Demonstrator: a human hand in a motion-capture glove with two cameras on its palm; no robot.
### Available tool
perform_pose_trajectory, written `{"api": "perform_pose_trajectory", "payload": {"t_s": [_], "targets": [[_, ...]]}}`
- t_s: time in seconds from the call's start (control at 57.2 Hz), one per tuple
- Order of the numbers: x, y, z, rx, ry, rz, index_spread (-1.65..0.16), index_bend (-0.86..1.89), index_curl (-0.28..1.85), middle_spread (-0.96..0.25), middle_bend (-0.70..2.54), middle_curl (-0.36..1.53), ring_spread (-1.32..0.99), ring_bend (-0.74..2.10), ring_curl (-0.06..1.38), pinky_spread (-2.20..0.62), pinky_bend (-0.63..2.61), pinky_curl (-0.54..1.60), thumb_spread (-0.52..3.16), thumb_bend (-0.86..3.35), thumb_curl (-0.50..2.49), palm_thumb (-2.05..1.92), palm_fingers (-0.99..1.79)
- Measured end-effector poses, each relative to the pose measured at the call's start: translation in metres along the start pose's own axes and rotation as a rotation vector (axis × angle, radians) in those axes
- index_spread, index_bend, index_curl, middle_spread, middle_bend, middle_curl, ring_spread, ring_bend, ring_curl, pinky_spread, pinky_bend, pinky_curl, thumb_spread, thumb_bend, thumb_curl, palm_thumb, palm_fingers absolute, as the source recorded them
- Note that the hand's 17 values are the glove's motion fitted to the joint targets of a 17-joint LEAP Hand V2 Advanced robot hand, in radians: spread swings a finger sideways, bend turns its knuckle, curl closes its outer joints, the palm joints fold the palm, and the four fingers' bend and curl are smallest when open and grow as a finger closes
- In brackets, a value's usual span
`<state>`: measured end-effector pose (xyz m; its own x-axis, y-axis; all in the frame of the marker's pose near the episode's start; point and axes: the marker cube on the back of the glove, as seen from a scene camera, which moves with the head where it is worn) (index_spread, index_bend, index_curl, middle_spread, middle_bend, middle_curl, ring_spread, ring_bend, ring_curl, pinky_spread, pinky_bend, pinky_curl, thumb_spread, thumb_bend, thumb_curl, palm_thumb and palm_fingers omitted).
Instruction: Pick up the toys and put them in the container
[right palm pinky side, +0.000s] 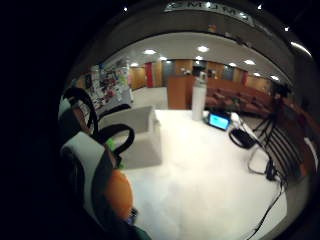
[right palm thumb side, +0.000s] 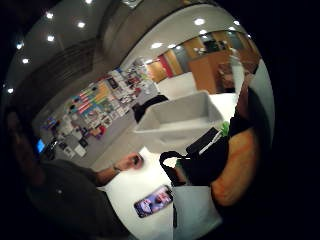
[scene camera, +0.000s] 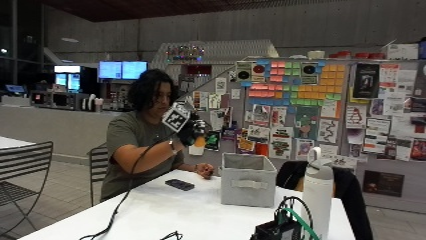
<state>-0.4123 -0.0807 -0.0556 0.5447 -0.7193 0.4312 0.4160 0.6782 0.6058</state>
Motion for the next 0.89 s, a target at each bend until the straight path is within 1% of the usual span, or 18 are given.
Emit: {"api": "perform_pose_trajectory", "payload": {"t_s": [0.105, 0.175, 0.245, 0.35, 0.367, 0.402, 0.455, 0.49, 0.507, 0.525, 0.542, 0.577, 0.647, 0.752, 0.822, 0.892], "targets": [[-0.031, -0.061, 0.045, -0.034, -0.009, 0.014, -0.34, 0.82, 0.84, -0.36, 1.21, 0.82, -0.41, 1.28, 0.58, -0.41, 1.11, 0.45, 1.1, 0.18, 0.73, 0.52, 1.12], [-0.028, -0.082, 0.075, -0.055, 0.103, -0.061, -0.34, 0.82, 0.88, -0.36, 1.2, 0.83, -0.41, 1.28, 0.58, -0.41, 1.11, 0.46, 1.07, 0.17, 0.76, 0.51, 1.08], [-0.044, -0.093, 0.105, -0.138, -0.036, 0.021, -0.33, 0.78, 0.9, -0.35, 1.18, 0.84, -0.41, 1.26, 0.58, -0.41, 1.11, 0.46, 1.05, 0.15, 0.79, 0.5, 1.03], [-0.041, -0.103, 0.143, -0.257, -0.15, 0.059, -0.33, 0.73, 0.94, -0.35, 1.13, 0.84, -0.41, 1.23, 0.58, -0.4, 1.09, 0.45, 1.05, 0.13, 0.81, 0.48, 0.95], [-0.038, -0.105, 0.148, -0.278, -0.159, 0.072, -0.33, 0.71, 0.93, -0.35, 1.09, 0.83, -0.41, 1.2, 0.57, -0.4, 1.09, 0.45, 1.05, 0.13, 0.81, 0.48, 0.87], [-0.032, -0.107, 0.158, -0.327, -0.167, 0.102, -0.33, 0.7, 0.95, -0.35, 1.07, 0.83, -0.41, 1.18, 0.57, -0.4, 1.08, 0.44, 1.06, 0.12, 0.82, 0.47, 0.82], [-0.026, -0.106, 0.171, -0.407, -0.16, 0.138, -0.33, 0.68, 0.95, -0.35, 1.02, 0.81, -0.42, 1.12, 0.56, -0.33, 1.0, 0.43, 1.11, 0.12, 0.81, 0.46, 0.51], [-0.023, -0.103, 0.177, -0.453, -0.158, 0.149, -0.34, 0.65, 0.94, -0.34, 0.95, 0.78, -0.4, 1.02, 0.54, -0.24, 0.95, 0.43, 1.18, 0.1, 0.77, 0.42, 0.22], [-0.021, -0.101, 0.179, -0.472, -0.159, 0.154, -0.34, 0.65, 0.94, -0.34, 0.95, 0.78, -0.4, 1.02, 0.55, -0.22, 0.95, 0.44, 1.2, 0.1, 0.76, 0.41, 0.22], [-0.019, -0.1, 0.181, -0.487, -0.163, 0.16, -0.35, 0.62, 0.91, -0.33, 0.88, 0.75, -0.37, 0.9, 0.51, -0.2, 0.96, 0.43, 1.24, 0.04, 0.72, 0.31, 0.04], [-0.018, -0.098, 0.182, -0.498, -0.169, 0.168, -0.36, 0.61, 0.9, -0.32, 0.84, 0.74, -0.37, 0.9, 0.51, -0.18, 0.97, 0.44, 1.26, 0.02, 0.69, 0.27, 0.0], [-0.015, -0.095, 0.184, -0.508, -0.184, 0.187, -0.38, 0.58, 0.86, -0.29, 0.75, 0.69, -0.34, 0.81, 0.47, -0.14, 1.0, 0.42, 1.27, -0.04, 0.64, 0.16, -0.08], [-0.007, -0.088, 0.181, -0.512, -0.198, 0.211, -0.41, 0.54, 0.79, -0.26, 0.65, 0.63, -0.32, 0.73, 0.4, -0.09, 0.99, 0.37, 1.31, -0.06, 0.57, 0.05, -0.04], [0.001, -0.078, 0.163, -0.53, -0.166, 0.212, -0.43, 0.51, 0.73, -0.22, 0.58, 0.59, -0.29, 0.69, 0.37, -0.05, 0.97, 0.35, 1.34, -0.04, 0.5, -0.03, 0.0], [0.002, -0.068, 0.143, -0.56, -0.119, 0.192, -0.44, 0.5, 0.7, -0.21, 0.55, 0.56, -0.28, 0.67, 0.36, -0.03, 0.95, 0.34, 1.35, -0.03, 0.46, -0.03, 0.02], [0.007, -0.052, 0.111, -0.61, -0.068, 0.16, -0.44, 0.49, 0.68, -0.2, 0.52, 0.54, -0.27, 0.66, 0.35, -0.02, 0.95, 0.34, 1.36, -0.03, 0.43, -0.04, 0.03]]}}
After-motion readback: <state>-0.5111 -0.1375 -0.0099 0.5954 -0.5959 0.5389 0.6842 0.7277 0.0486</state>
